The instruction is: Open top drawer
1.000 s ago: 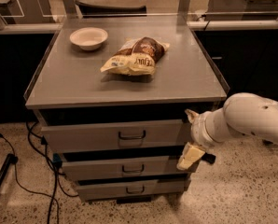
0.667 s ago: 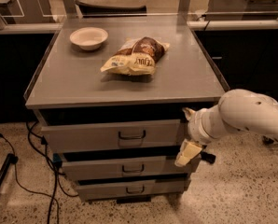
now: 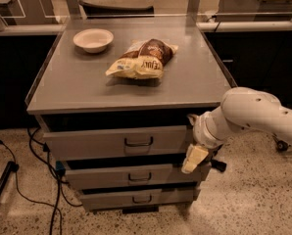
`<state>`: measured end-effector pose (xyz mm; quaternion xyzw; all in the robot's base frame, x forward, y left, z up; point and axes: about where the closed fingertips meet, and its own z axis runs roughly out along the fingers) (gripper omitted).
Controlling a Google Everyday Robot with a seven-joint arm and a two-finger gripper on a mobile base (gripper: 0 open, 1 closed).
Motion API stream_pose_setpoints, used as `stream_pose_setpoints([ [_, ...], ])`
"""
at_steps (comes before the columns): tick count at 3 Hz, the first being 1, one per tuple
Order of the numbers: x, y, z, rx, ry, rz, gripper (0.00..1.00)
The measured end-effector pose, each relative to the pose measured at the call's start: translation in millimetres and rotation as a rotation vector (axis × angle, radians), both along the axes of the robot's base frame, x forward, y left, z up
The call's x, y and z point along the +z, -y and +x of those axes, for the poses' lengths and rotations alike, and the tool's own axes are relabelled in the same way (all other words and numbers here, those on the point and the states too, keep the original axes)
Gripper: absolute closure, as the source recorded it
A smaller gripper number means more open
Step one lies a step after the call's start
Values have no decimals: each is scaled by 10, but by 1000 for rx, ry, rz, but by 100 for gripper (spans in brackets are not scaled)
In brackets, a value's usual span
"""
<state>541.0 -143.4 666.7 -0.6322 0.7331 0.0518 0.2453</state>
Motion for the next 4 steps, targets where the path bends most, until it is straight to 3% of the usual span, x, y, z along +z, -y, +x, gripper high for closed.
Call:
stream_pose_setpoints([
  [1, -69, -27, 23, 12, -36, -12, 0],
  [2, -70, -27, 23, 12, -36, -12, 0],
  [4, -159, -16, -9, 35, -122, -43, 0],
])
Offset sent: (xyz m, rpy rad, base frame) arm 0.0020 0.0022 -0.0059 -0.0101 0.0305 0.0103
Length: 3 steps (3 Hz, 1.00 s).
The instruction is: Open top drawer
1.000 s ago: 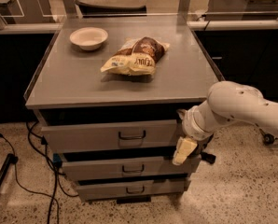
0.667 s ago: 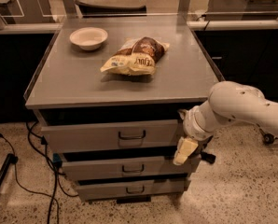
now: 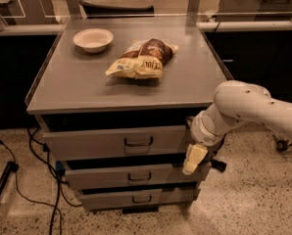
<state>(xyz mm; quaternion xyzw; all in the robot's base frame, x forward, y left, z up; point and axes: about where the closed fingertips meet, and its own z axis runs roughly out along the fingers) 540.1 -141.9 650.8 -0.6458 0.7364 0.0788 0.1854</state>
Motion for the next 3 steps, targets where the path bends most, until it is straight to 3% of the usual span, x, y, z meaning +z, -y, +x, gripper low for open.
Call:
stream_pose_setpoints([
  [3, 246, 158, -310, 16, -152, -47, 0],
])
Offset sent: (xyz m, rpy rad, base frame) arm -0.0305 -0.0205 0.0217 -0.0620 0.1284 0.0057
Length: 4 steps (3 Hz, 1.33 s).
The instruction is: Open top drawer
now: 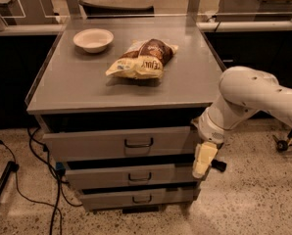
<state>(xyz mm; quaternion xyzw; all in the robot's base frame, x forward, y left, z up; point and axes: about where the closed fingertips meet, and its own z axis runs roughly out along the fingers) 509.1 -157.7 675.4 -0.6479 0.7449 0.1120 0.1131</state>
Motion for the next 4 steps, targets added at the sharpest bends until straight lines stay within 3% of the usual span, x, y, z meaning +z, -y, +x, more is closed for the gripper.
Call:
stream_pose_setpoints([
  [4, 279, 166, -471, 76, -307, -2, 0],
])
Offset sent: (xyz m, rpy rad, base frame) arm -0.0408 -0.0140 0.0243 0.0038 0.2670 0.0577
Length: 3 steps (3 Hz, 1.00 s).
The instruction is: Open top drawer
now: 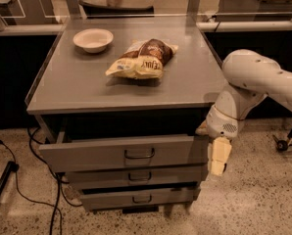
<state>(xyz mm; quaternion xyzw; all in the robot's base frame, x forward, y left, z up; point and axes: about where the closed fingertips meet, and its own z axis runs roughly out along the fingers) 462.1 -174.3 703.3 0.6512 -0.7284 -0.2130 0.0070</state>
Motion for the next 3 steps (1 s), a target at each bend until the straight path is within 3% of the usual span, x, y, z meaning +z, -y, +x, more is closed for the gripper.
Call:
stream_pose_setpoints([
  [2, 163, 111, -264, 12, -187, 31, 0],
  [3, 183, 111, -264, 12, -187, 31, 0],
])
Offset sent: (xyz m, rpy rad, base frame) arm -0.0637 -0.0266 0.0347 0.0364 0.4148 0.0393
